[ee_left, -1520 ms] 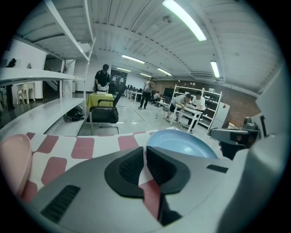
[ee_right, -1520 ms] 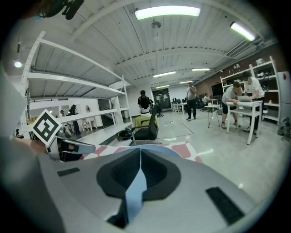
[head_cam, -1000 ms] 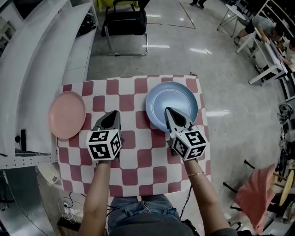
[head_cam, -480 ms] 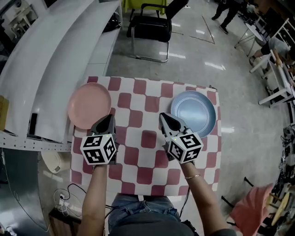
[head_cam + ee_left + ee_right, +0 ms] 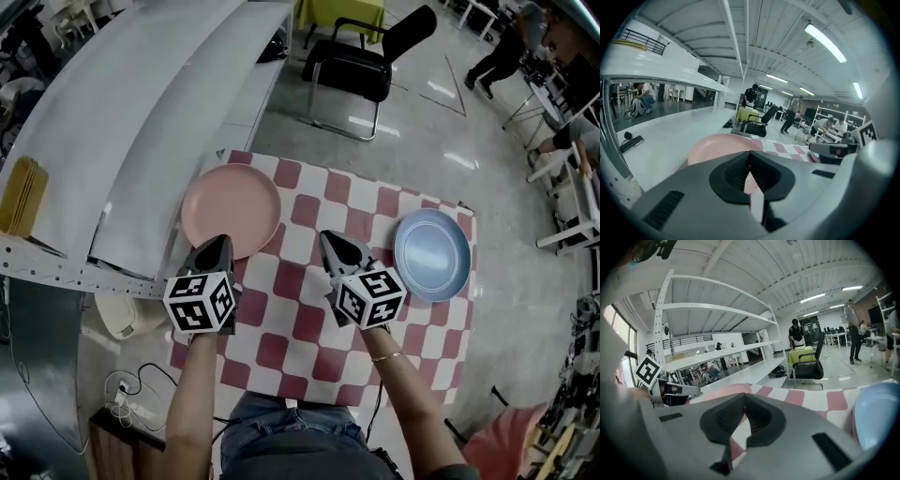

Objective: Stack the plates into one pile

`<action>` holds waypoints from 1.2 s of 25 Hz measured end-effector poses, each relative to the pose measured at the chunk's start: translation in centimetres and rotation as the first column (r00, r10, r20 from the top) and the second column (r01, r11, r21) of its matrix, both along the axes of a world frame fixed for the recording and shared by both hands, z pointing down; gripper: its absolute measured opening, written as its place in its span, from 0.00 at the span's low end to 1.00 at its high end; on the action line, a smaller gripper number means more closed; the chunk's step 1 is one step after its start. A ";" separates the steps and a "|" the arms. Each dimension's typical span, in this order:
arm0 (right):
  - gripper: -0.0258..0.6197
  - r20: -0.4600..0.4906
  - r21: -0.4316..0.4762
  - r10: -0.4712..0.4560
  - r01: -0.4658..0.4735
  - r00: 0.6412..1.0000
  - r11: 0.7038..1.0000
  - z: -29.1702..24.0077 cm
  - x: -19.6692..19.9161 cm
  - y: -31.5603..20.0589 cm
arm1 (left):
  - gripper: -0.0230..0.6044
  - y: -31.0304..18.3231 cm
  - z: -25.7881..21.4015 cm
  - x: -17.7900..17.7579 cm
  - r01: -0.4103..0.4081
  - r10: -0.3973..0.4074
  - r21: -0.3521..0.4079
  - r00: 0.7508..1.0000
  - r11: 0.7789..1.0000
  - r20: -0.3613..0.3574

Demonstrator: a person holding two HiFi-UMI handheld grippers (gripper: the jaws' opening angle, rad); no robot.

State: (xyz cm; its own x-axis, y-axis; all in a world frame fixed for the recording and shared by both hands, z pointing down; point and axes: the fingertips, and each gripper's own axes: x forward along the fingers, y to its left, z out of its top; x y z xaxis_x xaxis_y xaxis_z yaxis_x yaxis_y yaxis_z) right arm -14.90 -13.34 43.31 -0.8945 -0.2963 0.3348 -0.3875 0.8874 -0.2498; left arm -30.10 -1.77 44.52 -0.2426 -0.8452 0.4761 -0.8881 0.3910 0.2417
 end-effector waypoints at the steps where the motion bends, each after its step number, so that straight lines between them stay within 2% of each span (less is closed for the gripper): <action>1: 0.06 -0.005 -0.002 -0.006 0.006 1.000 1.000 0.2 -0.9 0.3 | 0.06 0.4 0.1 -0.9 0.009 -0.009 0.000 1.000 1.000 -0.002; 9: 0.06 -0.033 0.004 -0.030 0.030 0.999 1.000 1.0 -6.3 1.6 | 0.06 2.9 1.1 -6.0 0.057 -0.057 -0.011 0.998 0.998 -0.012; 17: 0.06 -0.084 0.014 -0.020 0.021 0.996 1.000 2.6 -9.2 1.3 | 0.06 4.1 2.4 -9.4 0.088 -0.089 -0.024 0.996 0.996 -0.027; 30: 0.06 -0.171 0.044 -0.034 0.042 0.985 0.998 4.5 -11.5 0.5 | 0.06 4.4 3.8 -11.8 0.114 -0.116 -0.038 0.993 0.993 -0.037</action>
